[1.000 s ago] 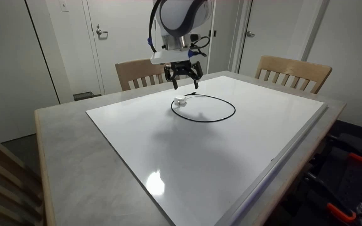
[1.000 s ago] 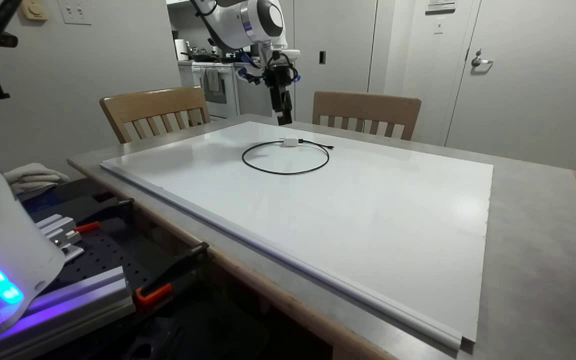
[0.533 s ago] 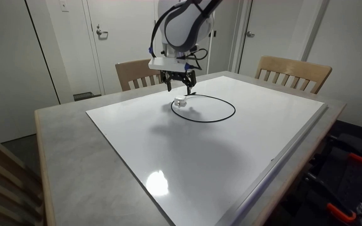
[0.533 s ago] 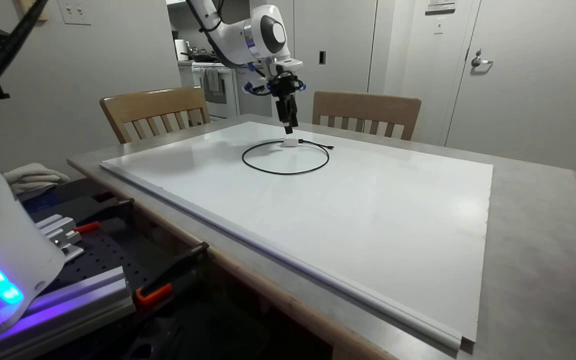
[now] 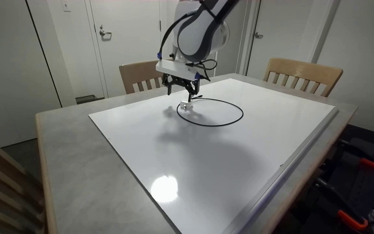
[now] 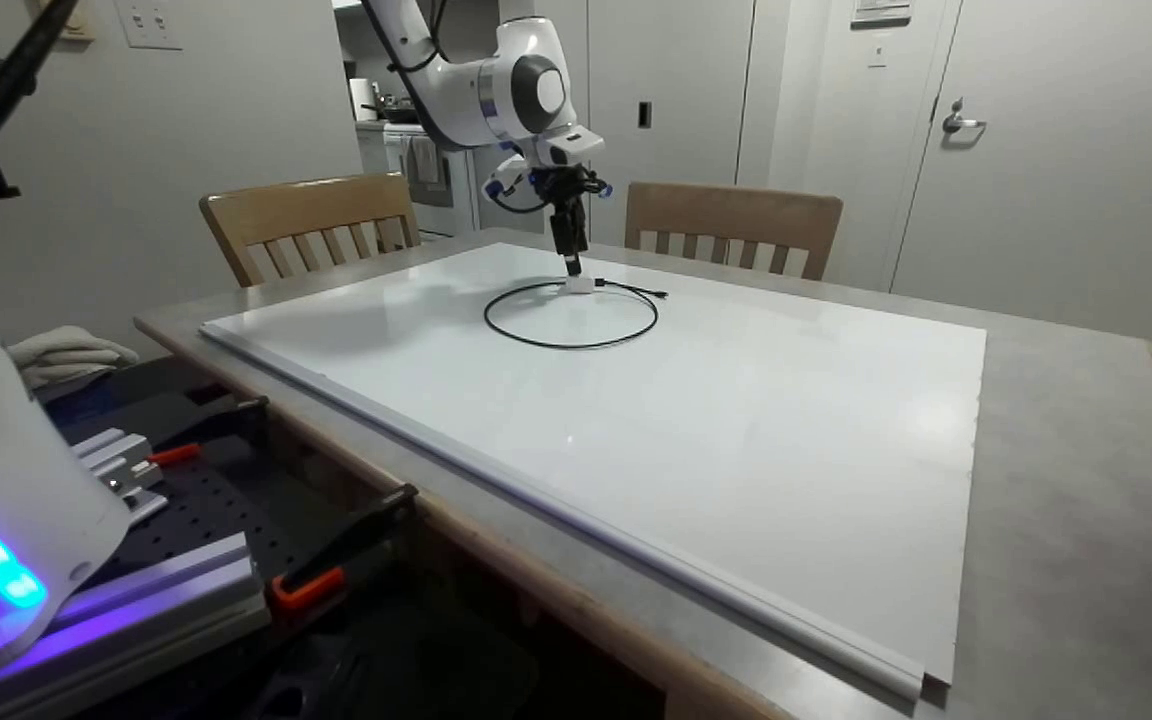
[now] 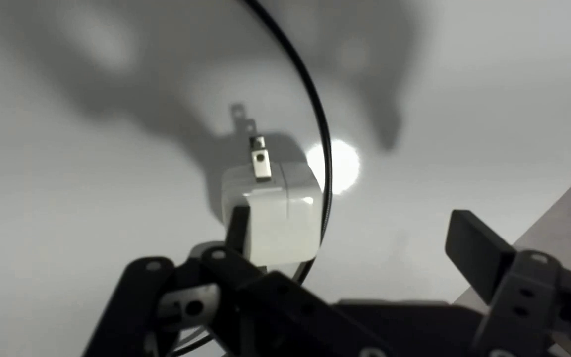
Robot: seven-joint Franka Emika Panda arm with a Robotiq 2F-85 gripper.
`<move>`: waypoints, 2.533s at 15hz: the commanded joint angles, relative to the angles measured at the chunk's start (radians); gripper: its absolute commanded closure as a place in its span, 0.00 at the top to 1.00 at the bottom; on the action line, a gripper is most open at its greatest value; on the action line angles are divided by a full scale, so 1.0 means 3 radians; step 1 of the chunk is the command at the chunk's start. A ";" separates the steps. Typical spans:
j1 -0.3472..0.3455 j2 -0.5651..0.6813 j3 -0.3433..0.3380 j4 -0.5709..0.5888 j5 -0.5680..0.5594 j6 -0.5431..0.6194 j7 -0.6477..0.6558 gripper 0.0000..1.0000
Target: Straighten the charger
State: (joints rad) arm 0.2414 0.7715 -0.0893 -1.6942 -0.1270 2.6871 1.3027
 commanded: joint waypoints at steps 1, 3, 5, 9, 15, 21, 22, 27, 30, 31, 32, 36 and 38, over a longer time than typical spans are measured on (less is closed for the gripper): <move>-0.0075 -0.0323 0.0066 -0.0425 0.0230 0.0020 -0.0274 1.00; -0.0093 -0.0412 0.0062 -0.0515 0.0328 -0.0053 -0.0359 1.00; -0.0096 -0.0478 0.0042 -0.0581 0.0374 -0.0120 -0.0416 1.00; -0.0151 -0.0469 0.0053 -0.0702 0.0419 0.0113 -0.0447 1.00; -0.0093 -0.0410 -0.0046 -0.0741 0.0461 0.0287 -0.0382 1.00; -0.0139 -0.0361 -0.0031 -0.0638 0.0471 0.0277 -0.0492 1.00; -0.0166 -0.0335 0.0012 -0.0591 0.0488 0.0238 -0.0546 1.00; -0.0180 -0.0298 0.0081 -0.0520 0.0532 0.0180 -0.0713 1.00; -0.0162 -0.0321 0.0067 -0.0614 0.0615 0.0222 -0.0663 1.00; -0.0149 -0.0327 0.0048 -0.0644 0.0640 0.0237 -0.0632 1.00; -0.0138 -0.0322 0.0034 -0.0650 0.0661 0.0232 -0.0615 1.00; -0.0111 -0.0283 -0.0018 -0.0616 0.0664 0.0216 -0.0606 1.00; -0.0098 -0.0265 -0.0049 -0.0592 0.0647 0.0220 -0.0595 1.00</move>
State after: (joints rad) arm 0.2095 0.6777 -0.0929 -1.8863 0.0495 2.7502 1.1369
